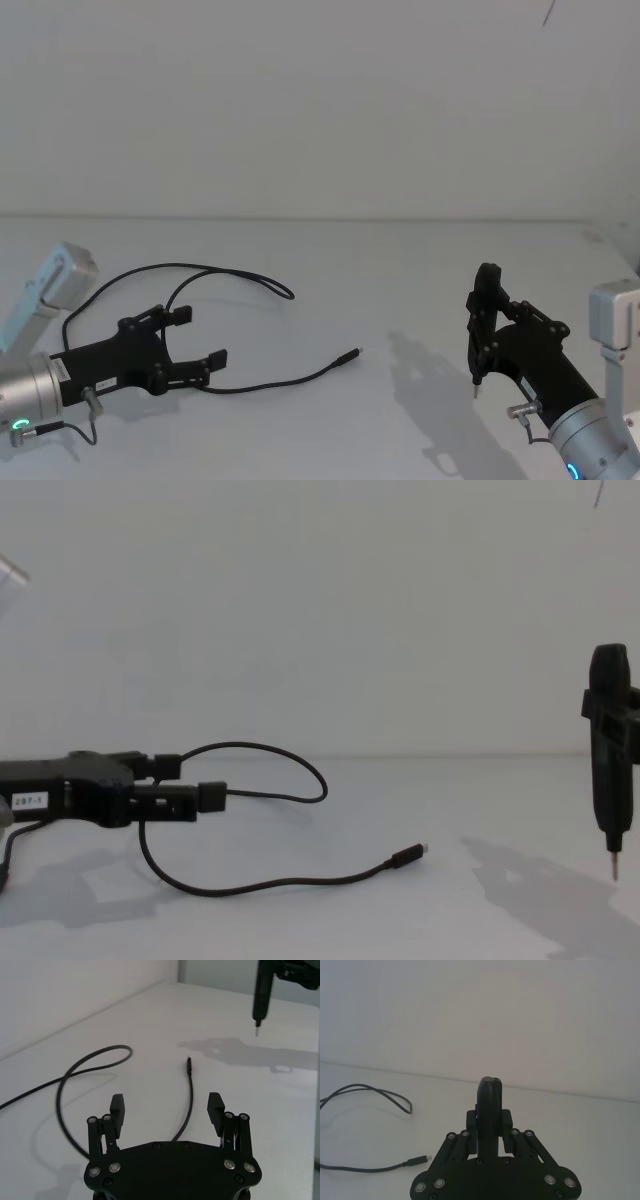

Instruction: Pick up the data cable with the one hand.

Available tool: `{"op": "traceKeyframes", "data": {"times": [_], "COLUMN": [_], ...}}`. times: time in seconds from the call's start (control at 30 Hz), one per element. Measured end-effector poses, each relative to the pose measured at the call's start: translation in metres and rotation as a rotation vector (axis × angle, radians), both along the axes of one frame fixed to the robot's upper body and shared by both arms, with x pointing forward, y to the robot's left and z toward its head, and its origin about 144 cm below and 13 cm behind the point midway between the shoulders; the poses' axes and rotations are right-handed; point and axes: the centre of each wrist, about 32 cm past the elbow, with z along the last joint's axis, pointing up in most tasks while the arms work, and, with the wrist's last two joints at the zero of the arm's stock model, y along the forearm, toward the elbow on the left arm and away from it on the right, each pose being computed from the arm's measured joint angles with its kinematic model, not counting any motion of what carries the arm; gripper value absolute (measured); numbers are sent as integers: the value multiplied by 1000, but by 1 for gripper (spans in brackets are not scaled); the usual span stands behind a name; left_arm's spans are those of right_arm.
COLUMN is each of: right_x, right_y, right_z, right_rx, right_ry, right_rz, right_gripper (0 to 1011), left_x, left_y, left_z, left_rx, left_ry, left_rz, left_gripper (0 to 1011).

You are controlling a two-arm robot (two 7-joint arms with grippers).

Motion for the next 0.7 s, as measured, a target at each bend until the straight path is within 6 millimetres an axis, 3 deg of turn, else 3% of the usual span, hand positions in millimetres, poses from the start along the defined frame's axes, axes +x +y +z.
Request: {"op": "traceKeyframes", "data": {"times": [0.7], "right_x": [0], "right_y": [0], "right_z": [0], "right_rx": [0], "right_ry": [0], "right_rz": [0], "right_gripper": [279], "left_x": [47], "left_y": [-15], "left_z": [0], "left_rx": [171], "left_ry": [-11], "left_rz": [-220], "left_gripper": [1001]}}
